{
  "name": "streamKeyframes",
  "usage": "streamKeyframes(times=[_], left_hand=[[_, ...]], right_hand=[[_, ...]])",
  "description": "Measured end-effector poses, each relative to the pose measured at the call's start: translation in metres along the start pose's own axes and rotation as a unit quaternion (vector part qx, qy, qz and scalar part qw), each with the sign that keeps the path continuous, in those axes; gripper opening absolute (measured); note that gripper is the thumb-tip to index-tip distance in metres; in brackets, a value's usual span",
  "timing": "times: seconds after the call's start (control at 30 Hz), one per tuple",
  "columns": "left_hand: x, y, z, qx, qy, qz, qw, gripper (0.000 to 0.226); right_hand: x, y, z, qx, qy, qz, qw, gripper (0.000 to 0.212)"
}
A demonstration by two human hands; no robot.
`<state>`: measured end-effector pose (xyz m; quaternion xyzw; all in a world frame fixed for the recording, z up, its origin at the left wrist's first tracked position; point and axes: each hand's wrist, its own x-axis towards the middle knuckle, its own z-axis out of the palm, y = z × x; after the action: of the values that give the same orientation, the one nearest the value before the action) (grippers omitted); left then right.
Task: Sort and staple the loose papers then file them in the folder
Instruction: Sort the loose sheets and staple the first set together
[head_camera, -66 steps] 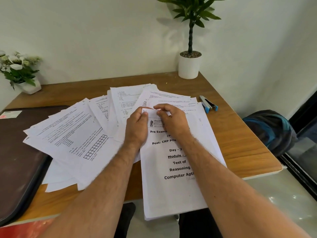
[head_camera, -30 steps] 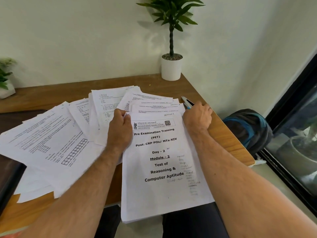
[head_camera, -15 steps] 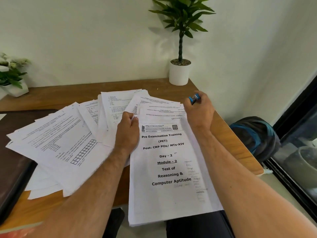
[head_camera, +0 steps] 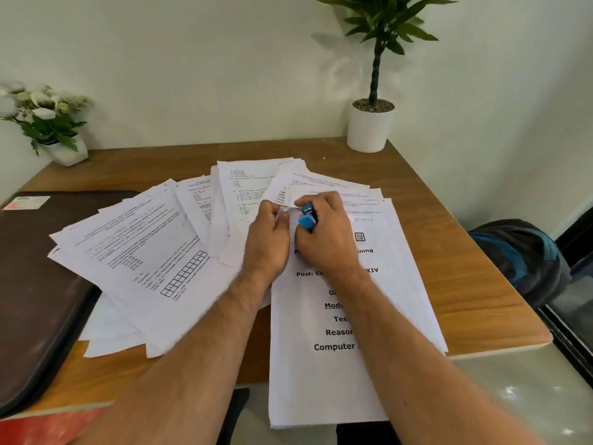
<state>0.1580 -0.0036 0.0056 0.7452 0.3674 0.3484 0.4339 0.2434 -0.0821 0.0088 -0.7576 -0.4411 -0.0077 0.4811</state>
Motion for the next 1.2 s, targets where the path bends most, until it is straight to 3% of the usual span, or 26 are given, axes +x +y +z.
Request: streamKeyframes(times=[0.33, 0.57, 0.73, 1.0, 1.2], left_hand=[[0.003, -0.016, 0.003, -0.034, -0.012, -0.011, 0.999, 0.010], [0.008, -0.013, -0.005, -0.084, -0.022, -0.084, 0.993, 0.012], [-0.001, -0.020, -0.012, -0.141, 0.024, -0.060, 0.988, 0.004], [-0.002, -0.022, -0.007, -0.119, 0.033, -0.038, 0.992, 0.001], [-0.003, -0.023, -0.011, -0.111, 0.022, -0.050, 0.992, 0.013]], right_hand=[[0.003, 0.014, 0.015, -0.007, -0.023, -0.023, 0.999, 0.031], [0.002, 0.011, 0.011, -0.018, -0.042, -0.017, 0.999, 0.025], [0.003, 0.007, 0.011, -0.019, -0.038, -0.011, 0.999, 0.030], [0.004, 0.010, 0.011, -0.024, -0.041, 0.012, 0.999, 0.034], [0.005, 0.011, 0.013, -0.011, -0.038, 0.026, 0.999, 0.032]])
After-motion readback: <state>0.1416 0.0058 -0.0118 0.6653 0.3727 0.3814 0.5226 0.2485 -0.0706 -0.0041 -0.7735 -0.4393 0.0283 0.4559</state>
